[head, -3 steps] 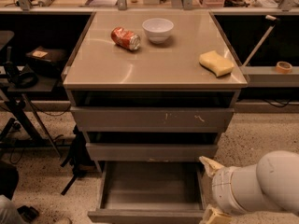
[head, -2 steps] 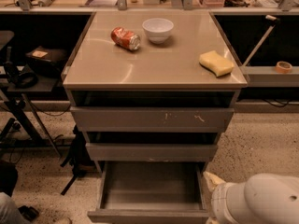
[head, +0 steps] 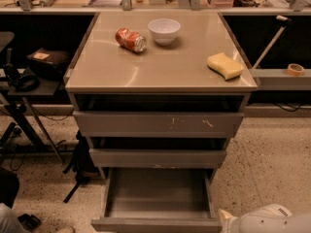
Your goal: Close bottom drawer
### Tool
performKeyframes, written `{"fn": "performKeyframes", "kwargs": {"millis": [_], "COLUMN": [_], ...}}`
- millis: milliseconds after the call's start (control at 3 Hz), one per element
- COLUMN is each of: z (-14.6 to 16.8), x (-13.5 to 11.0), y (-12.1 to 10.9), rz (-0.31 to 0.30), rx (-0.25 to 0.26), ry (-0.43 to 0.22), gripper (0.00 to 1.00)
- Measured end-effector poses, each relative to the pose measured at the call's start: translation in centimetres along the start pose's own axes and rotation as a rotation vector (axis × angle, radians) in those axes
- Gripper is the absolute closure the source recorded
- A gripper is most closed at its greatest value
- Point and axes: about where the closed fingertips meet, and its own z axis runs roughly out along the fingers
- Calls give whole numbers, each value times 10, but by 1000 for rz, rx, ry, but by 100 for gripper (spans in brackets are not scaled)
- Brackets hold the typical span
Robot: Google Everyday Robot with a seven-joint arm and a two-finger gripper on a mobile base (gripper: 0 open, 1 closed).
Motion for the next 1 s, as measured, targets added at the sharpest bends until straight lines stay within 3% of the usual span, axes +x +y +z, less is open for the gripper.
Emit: {"fn": "performKeyframes", "kwargs": {"millis": [333,667,1000], "z": [0,22,63], "x": [0,10,1], "y": [0,13,23], "rz": [0,40,96], "rx": [0,-29,-110], "ry": [0,-40,-157], "gripper": [0,0,0]}}
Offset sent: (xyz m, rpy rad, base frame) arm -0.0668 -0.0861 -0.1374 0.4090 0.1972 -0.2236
